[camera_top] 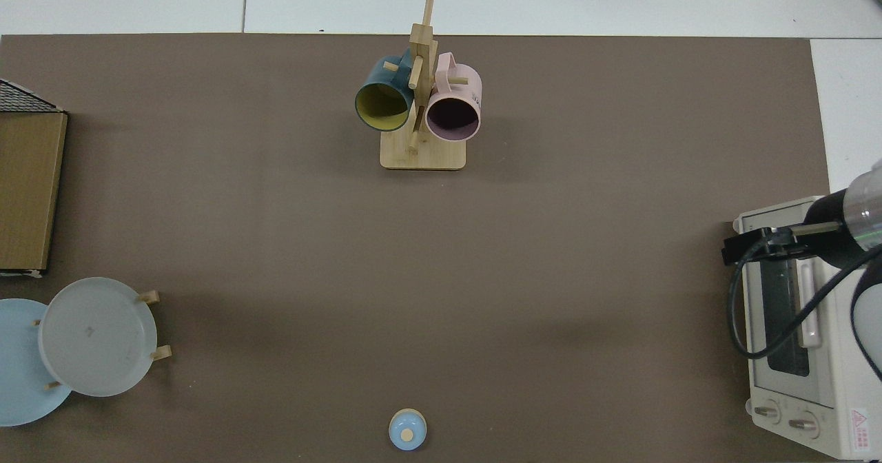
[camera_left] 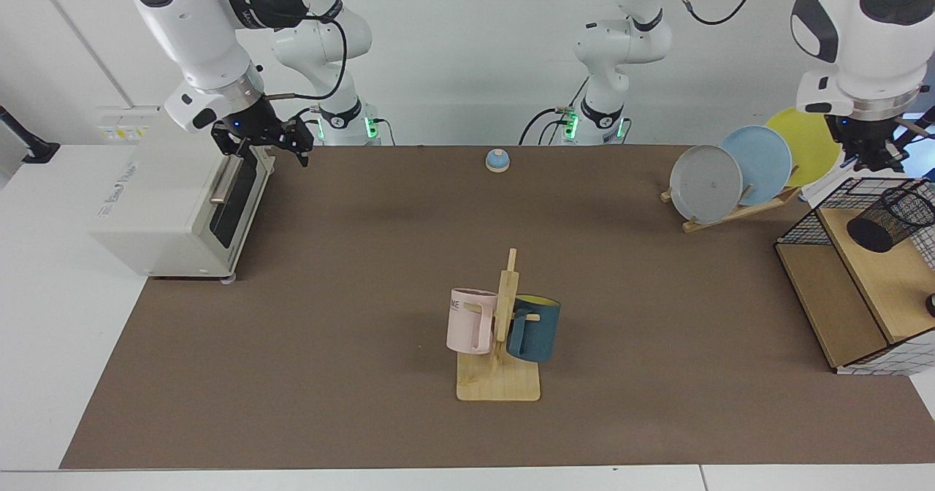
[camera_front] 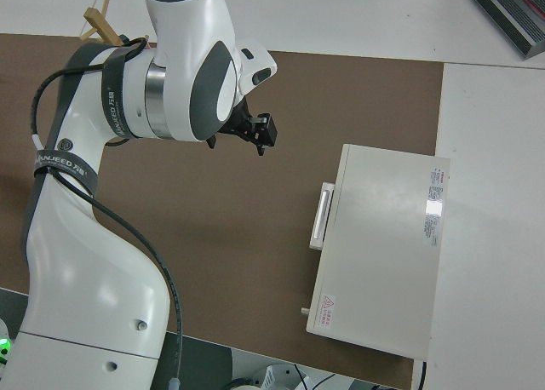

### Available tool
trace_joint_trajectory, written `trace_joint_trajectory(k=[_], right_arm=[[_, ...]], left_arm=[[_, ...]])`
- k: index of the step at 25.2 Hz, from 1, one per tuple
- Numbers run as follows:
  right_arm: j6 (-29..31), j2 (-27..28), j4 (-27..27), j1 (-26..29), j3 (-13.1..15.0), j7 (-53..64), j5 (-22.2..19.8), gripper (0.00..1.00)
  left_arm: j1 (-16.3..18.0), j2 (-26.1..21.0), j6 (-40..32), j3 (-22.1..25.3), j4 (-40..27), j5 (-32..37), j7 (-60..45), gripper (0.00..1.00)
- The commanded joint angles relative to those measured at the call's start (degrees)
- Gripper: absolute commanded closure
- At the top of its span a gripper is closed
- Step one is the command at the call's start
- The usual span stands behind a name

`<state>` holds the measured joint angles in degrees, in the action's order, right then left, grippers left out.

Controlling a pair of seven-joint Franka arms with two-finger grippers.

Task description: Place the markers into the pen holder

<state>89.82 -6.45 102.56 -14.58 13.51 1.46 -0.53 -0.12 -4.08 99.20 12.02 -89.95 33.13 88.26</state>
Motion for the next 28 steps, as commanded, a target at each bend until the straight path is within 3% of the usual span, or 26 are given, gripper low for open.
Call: trace_joint_trajectory(k=[1,6,10,14,19,28], right_arm=[[-2.3,-1.6,1.2,6.0,-0.8,7.7,-1.7,0.0],[-2.3,-1.9,0.3,7.7,-1.0,9.0,-2.2,0.0],[-2.8,-1.5,-0.3,7.0,-2.0,5.1,-0.4,0.0],[-3.8,0.6,-5.0,6.1,-3.1,2.4,1.1,0.0],[2.6,0.9,-4.9,3.4,-3.4,2.4,-1.8,0.0],[4.2,1.2,-5.0,3.8,-3.5,2.3,-0.7,0.0]], left_arm=[[1.3,-3.4,4.4,1.9,3.9,2.6,6.1,1.0],[2.2,-5.0,9.6,4.2,5.0,3.2,10.5,1.0],[3.1,-9.3,11.4,4.9,8.7,5.9,12.6,1.0],[3.5,-9.9,12.9,4.9,9.6,7.6,12.7,1.0],[3.6,-10.6,14.4,5.4,10.4,7.9,12.4,1.0],[5.4,-11.9,15.1,5.7,9.8,7.4,12.4,1.0]])
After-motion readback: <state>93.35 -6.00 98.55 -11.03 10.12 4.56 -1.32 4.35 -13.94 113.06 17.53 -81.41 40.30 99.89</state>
